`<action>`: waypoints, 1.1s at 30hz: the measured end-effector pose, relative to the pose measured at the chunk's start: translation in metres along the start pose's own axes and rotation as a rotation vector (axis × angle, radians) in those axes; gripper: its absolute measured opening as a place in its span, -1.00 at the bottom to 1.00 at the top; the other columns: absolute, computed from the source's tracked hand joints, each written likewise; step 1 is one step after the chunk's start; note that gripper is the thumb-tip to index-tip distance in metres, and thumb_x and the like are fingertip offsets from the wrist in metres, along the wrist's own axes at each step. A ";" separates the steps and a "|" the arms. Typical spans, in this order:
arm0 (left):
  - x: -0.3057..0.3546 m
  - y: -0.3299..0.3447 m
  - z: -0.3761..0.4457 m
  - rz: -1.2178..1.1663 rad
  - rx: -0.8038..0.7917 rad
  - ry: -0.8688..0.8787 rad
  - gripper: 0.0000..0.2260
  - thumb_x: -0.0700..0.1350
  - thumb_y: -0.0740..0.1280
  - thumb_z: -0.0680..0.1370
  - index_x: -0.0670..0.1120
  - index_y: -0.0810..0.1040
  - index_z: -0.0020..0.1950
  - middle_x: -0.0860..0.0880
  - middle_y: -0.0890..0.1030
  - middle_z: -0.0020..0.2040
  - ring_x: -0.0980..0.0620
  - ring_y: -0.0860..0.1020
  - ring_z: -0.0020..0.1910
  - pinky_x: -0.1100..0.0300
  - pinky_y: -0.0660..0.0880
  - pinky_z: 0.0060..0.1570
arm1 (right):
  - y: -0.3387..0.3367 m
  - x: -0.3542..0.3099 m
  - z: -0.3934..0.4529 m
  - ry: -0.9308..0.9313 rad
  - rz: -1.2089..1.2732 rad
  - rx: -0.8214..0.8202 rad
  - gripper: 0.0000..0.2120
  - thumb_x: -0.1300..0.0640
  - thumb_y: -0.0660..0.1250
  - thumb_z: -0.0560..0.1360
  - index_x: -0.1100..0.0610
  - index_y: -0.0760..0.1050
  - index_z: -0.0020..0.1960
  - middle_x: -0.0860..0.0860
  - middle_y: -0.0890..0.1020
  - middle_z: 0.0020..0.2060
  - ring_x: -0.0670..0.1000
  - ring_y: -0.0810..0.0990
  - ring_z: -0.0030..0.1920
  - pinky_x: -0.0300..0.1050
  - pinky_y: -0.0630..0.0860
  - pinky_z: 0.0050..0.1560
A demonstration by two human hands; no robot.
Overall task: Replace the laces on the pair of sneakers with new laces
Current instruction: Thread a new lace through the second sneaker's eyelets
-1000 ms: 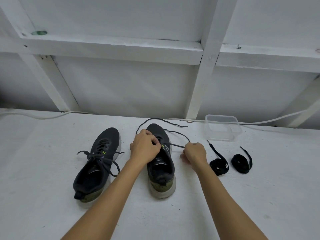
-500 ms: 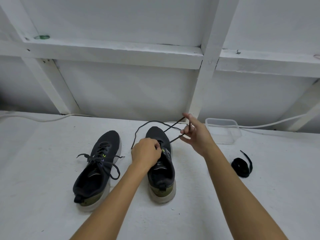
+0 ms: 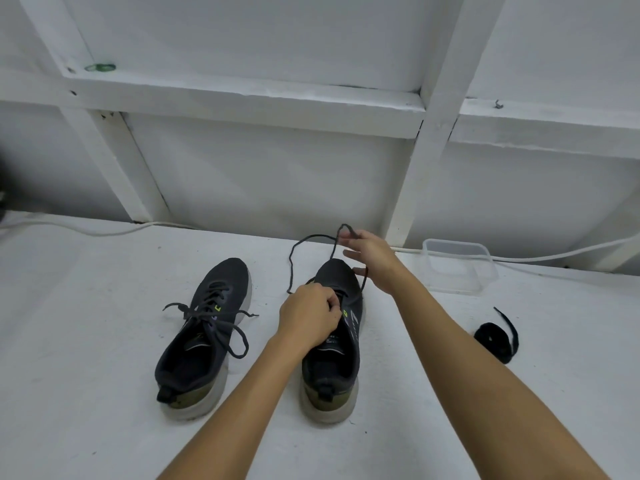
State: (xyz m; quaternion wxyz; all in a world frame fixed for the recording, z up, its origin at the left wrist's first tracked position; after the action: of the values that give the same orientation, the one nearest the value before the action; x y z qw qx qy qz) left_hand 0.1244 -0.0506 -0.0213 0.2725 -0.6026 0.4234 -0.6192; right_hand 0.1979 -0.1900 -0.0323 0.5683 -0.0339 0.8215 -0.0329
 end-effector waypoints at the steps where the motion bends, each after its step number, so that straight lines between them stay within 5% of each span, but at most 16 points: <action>1: -0.001 0.000 0.001 -0.004 -0.003 -0.011 -0.85 -0.10 0.29 0.58 0.01 0.66 0.02 0.03 0.62 -0.03 -0.03 0.57 -0.06 0.12 0.54 -0.08 | 0.004 -0.006 -0.001 -0.030 -0.001 -0.014 -0.69 0.27 0.21 0.57 -0.03 0.61 0.13 -0.13 0.67 0.17 -0.06 0.59 0.25 0.10 0.49 0.24; 5: -0.006 0.001 0.002 -0.012 -0.014 -0.044 -0.84 -0.08 0.29 0.57 0.03 0.67 0.00 0.04 0.65 -0.01 -0.03 0.58 -0.06 0.12 0.55 -0.08 | 0.007 -0.038 -0.011 -0.170 0.301 -0.080 -0.67 0.43 0.09 0.52 0.09 0.51 0.02 -0.06 0.68 0.19 -0.01 0.62 0.27 0.18 0.50 0.24; 11: -0.010 0.003 0.002 -0.038 -0.013 -0.076 -0.86 -0.06 0.30 0.57 0.07 0.67 -0.04 0.05 0.67 -0.05 -0.03 0.59 -0.07 0.14 0.55 -0.11 | -0.080 -0.043 -0.042 -0.202 0.733 0.173 -0.80 0.08 0.22 0.58 0.03 0.44 -0.22 -0.04 0.67 -0.30 -0.01 0.68 -0.11 -0.08 0.51 -0.04; 13: -0.010 0.002 0.001 -0.042 0.004 -0.076 -0.86 -0.06 0.30 0.56 0.07 0.67 -0.05 0.06 0.67 -0.06 -0.03 0.59 -0.07 0.15 0.53 -0.12 | -0.117 -0.015 -0.050 -0.103 0.525 0.397 -0.77 0.03 0.22 0.60 0.05 0.46 -0.22 -0.07 0.60 -0.44 -0.06 0.66 -0.25 -0.11 0.53 -0.10; 15: -0.009 0.001 0.000 -0.050 0.025 -0.078 -0.85 -0.06 0.31 0.56 0.08 0.68 -0.05 0.06 0.67 -0.07 -0.02 0.58 -0.08 0.16 0.52 -0.13 | -0.143 0.010 -0.058 0.023 0.033 0.542 -0.79 0.08 0.23 0.56 0.15 0.55 -0.16 -0.01 0.66 -0.42 -0.02 0.69 -0.25 -0.08 0.58 -0.11; 19: -0.008 -0.001 -0.001 -0.066 0.062 -0.073 -0.85 -0.08 0.32 0.55 0.06 0.70 -0.06 0.08 0.64 -0.12 0.00 0.54 -0.11 0.17 0.47 -0.16 | -0.135 0.037 -0.075 0.135 -0.872 0.541 -0.66 -0.01 0.31 0.58 0.20 0.62 0.21 0.12 0.66 0.15 0.17 0.59 0.12 -0.06 0.50 0.02; 22: -0.007 -0.003 0.000 -0.078 0.072 -0.077 -0.86 -0.09 0.34 0.55 0.05 0.70 -0.08 0.12 0.57 -0.23 0.03 0.53 -0.14 0.20 0.42 -0.21 | -0.098 0.016 -0.094 -0.090 -0.779 0.592 -0.72 -0.01 0.36 0.56 0.10 0.62 0.20 0.06 0.64 0.09 0.14 0.60 0.16 -0.08 0.47 0.04; 24: -0.007 -0.004 0.002 -0.060 0.068 -0.079 -0.86 -0.09 0.34 0.54 0.06 0.70 -0.10 0.10 0.61 -0.20 0.00 0.56 -0.12 0.20 0.42 -0.21 | -0.058 0.018 -0.095 -0.098 -0.627 0.344 -0.82 -0.03 0.40 0.53 0.03 0.68 0.04 -0.06 0.69 -0.12 0.06 0.68 0.00 -0.12 0.57 -0.02; 27: -0.009 -0.006 0.005 -0.016 0.048 -0.087 -0.87 -0.10 0.34 0.51 0.02 0.70 -0.11 0.04 0.69 -0.10 -0.06 0.60 -0.06 0.17 0.48 -0.14 | 0.001 0.034 -0.112 0.031 -0.546 -0.010 -0.79 -0.13 0.42 0.50 -0.04 0.70 0.02 -0.11 0.71 -0.10 -0.02 0.69 -0.06 -0.05 0.69 -0.10; 30: -0.014 -0.008 0.010 -0.038 -0.004 -0.084 -0.87 -0.11 0.35 0.52 -0.02 0.71 -0.10 0.03 0.70 -0.08 -0.04 0.60 -0.03 0.16 0.51 -0.05 | 0.016 0.028 -0.117 -0.062 -0.660 0.040 -0.75 -0.12 0.38 0.53 -0.01 0.70 0.06 -0.10 0.71 -0.06 -0.05 0.65 -0.06 -0.27 0.51 -0.21; 33: -0.021 -0.008 0.013 -0.158 -0.065 -0.087 -0.88 -0.15 0.35 0.54 -0.05 0.69 -0.12 0.02 0.71 -0.17 0.02 0.66 -0.07 0.09 0.58 0.06 | 0.017 0.016 -0.116 -0.157 -0.858 0.184 -0.69 0.04 0.28 0.59 0.12 0.54 -0.29 0.05 0.59 -0.34 0.10 0.56 -0.24 -0.16 0.37 -0.36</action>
State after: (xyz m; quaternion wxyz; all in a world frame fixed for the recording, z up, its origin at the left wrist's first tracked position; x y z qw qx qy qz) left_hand 0.1414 -0.0315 -0.0260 0.2215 -0.6688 0.3822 -0.5979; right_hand 0.0839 -0.1724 -0.0077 0.5646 -0.3235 0.6810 -0.3359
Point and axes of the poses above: each hand's wrist, its own z-axis towards the middle knuckle, its own y-axis out of the palm, x = y × z, the point moved 9 cm from there along z, towards the middle knuckle
